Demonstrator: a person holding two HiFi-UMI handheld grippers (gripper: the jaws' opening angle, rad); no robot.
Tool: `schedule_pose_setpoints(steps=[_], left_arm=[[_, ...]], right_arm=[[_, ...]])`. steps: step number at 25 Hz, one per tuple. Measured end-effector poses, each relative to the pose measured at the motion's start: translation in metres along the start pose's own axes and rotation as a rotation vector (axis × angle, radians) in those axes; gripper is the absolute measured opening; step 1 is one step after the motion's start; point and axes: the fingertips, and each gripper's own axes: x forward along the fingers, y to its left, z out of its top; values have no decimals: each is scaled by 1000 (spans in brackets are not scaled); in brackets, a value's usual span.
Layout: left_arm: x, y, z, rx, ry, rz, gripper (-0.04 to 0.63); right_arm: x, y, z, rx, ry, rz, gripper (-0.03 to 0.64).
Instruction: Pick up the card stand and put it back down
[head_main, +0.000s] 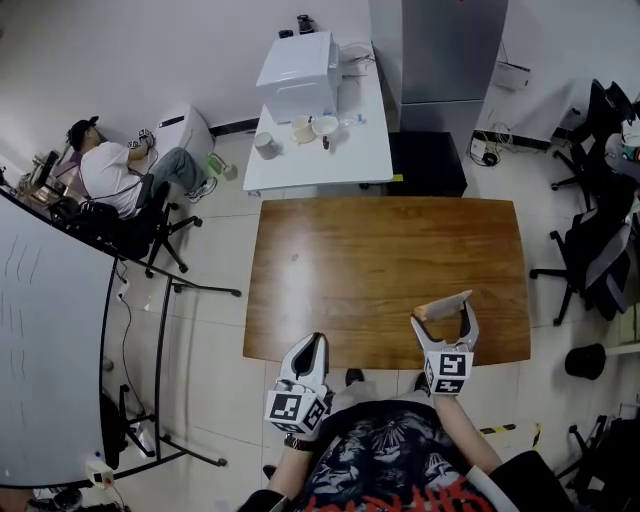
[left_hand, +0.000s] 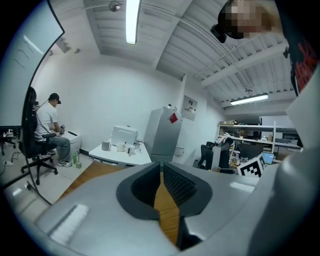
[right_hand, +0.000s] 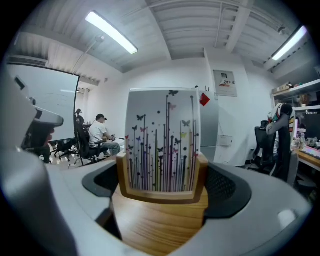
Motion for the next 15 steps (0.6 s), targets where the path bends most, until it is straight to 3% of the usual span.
schedule_pose_setpoints(steps=[9,15], left_arm=[[-60,75,-14,9,67,82,6],[-91,102,-37,-29,126,133,6]], right_arm=[[125,139,-71,-9,113,130,515],[192,186,-134,9,245,83,515]])
